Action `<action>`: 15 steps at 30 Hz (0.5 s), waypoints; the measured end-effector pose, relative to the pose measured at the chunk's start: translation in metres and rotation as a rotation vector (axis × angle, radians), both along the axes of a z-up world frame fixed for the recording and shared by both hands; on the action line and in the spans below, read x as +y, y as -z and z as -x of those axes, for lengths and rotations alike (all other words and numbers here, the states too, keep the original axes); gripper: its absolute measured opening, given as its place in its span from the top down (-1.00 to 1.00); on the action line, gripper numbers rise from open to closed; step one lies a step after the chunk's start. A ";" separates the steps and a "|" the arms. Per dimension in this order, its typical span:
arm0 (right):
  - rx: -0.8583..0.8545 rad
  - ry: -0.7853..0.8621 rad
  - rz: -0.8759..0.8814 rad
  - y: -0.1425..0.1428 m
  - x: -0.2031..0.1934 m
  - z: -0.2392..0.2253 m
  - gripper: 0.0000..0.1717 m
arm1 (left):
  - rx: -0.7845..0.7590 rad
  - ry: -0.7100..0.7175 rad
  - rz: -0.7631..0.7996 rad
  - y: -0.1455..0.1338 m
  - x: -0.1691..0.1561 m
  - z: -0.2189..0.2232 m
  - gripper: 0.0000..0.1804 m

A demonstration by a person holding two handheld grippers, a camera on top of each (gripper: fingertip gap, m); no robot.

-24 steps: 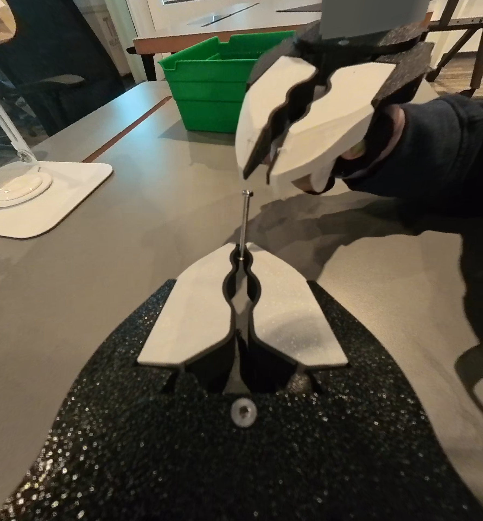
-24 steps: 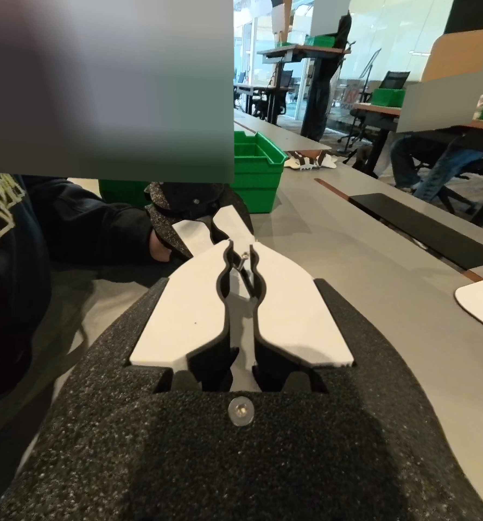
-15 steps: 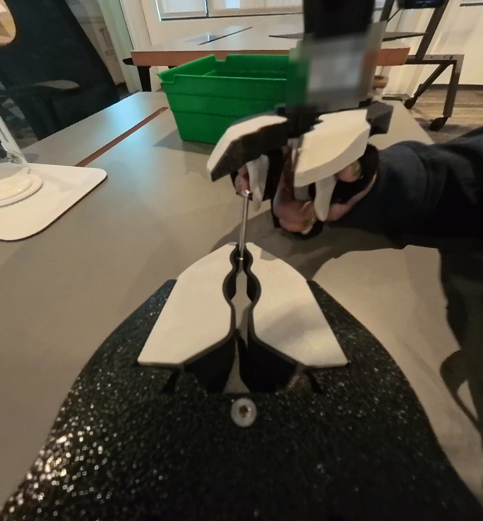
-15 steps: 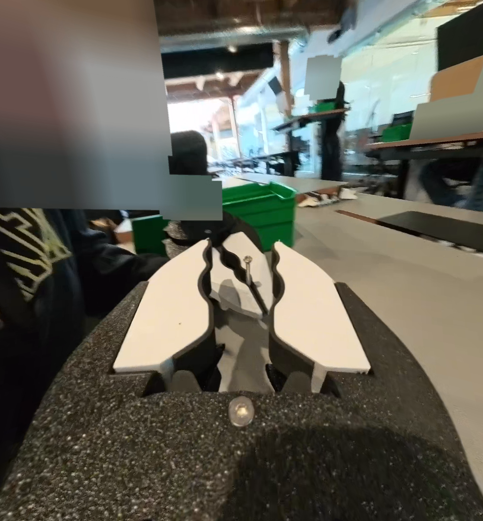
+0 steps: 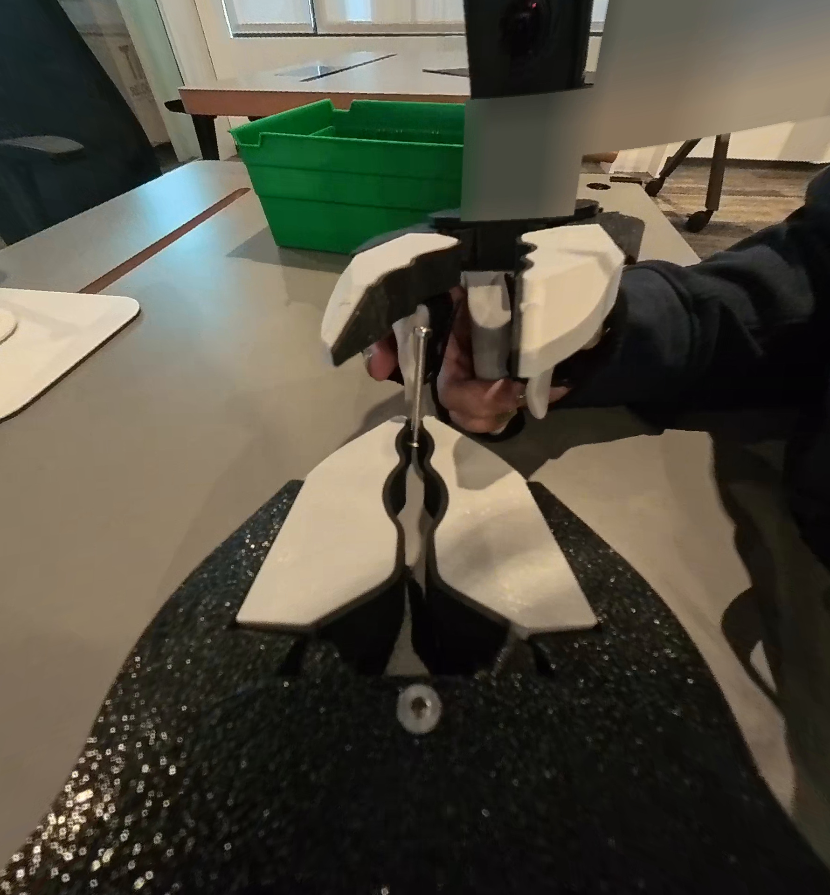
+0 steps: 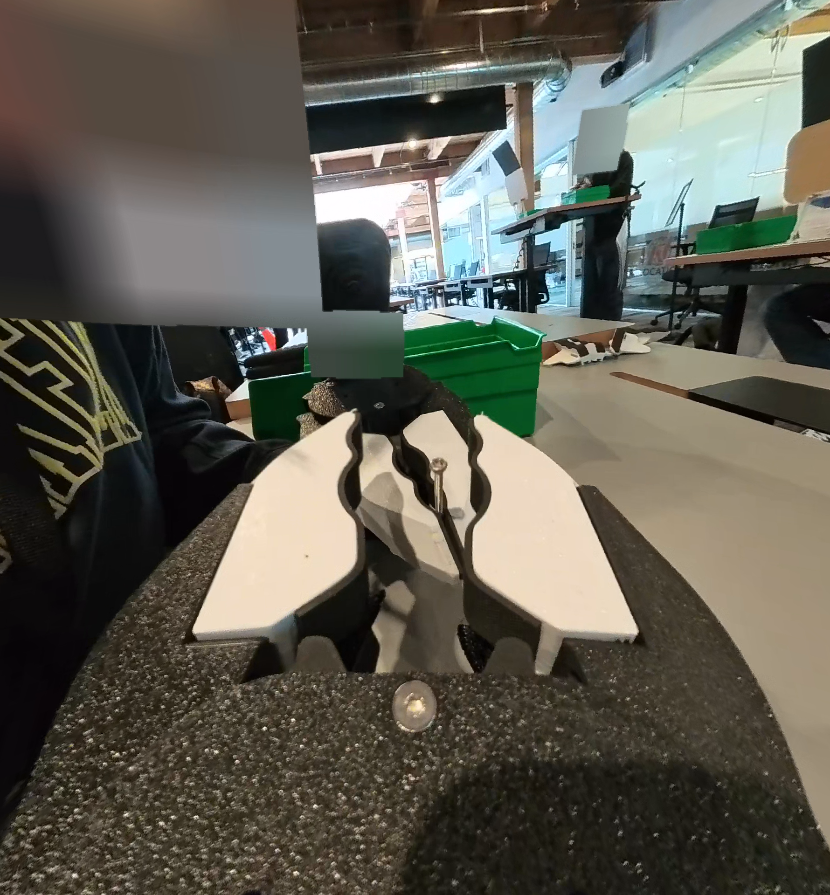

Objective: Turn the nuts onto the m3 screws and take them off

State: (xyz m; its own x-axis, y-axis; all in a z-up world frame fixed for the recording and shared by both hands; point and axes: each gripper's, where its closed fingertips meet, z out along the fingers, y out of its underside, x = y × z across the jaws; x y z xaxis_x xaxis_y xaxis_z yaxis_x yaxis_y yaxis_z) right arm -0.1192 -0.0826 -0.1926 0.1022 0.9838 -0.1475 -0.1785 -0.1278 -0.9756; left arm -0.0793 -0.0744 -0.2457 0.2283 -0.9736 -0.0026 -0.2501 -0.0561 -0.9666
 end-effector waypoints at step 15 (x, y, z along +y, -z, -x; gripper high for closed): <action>-0.203 -0.014 -0.102 0.003 0.000 -0.030 0.76 | -0.034 0.028 0.024 -0.004 -0.002 0.002 0.99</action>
